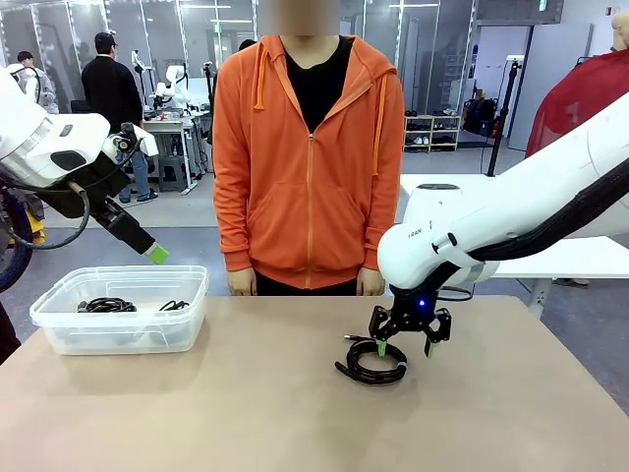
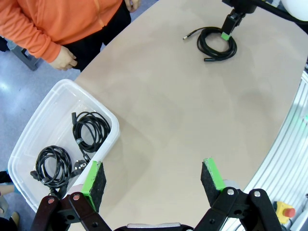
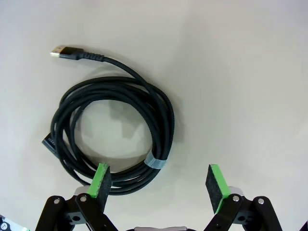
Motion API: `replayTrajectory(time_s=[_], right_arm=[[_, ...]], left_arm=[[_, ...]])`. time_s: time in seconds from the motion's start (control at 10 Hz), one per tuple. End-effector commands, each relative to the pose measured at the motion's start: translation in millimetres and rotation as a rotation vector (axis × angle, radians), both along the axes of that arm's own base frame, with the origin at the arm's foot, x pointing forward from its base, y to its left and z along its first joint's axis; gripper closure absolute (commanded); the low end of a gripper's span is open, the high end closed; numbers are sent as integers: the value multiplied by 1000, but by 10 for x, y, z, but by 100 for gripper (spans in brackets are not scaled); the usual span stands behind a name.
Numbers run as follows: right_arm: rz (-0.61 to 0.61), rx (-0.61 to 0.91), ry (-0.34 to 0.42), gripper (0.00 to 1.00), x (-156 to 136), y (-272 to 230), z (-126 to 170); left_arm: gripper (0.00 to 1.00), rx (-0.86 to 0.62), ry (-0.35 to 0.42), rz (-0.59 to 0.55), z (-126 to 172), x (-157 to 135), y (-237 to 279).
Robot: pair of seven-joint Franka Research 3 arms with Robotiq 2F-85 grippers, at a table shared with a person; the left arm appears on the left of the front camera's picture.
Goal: Organize and store the cables.
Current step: Place the USB Extension Cable into the Organizing box.
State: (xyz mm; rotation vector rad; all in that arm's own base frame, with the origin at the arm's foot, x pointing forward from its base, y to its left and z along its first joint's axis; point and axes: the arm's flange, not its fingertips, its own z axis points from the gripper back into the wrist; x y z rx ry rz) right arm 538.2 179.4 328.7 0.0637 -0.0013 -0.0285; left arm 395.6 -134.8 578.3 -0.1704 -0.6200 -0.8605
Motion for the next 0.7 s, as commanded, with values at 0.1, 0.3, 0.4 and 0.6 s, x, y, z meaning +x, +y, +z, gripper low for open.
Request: replayTrajectory(time_s=[0.1,0.3,0.4,0.6], right_arm=[[-98,-25,-12,0,-53,21,-75],[-154,-46,4,0,-73,22,-113],[-173,-58,7,0,-88,31,-129],[-231,-73,-21,0,-70,47,-185]], left_arm=[[0,7,-2,7,-1,3,-3],[0,7,-2,7,-1,3,-3],[0,7,-2,7,-1,3,-3],[0,7,-2,7,-1,3,-3]])
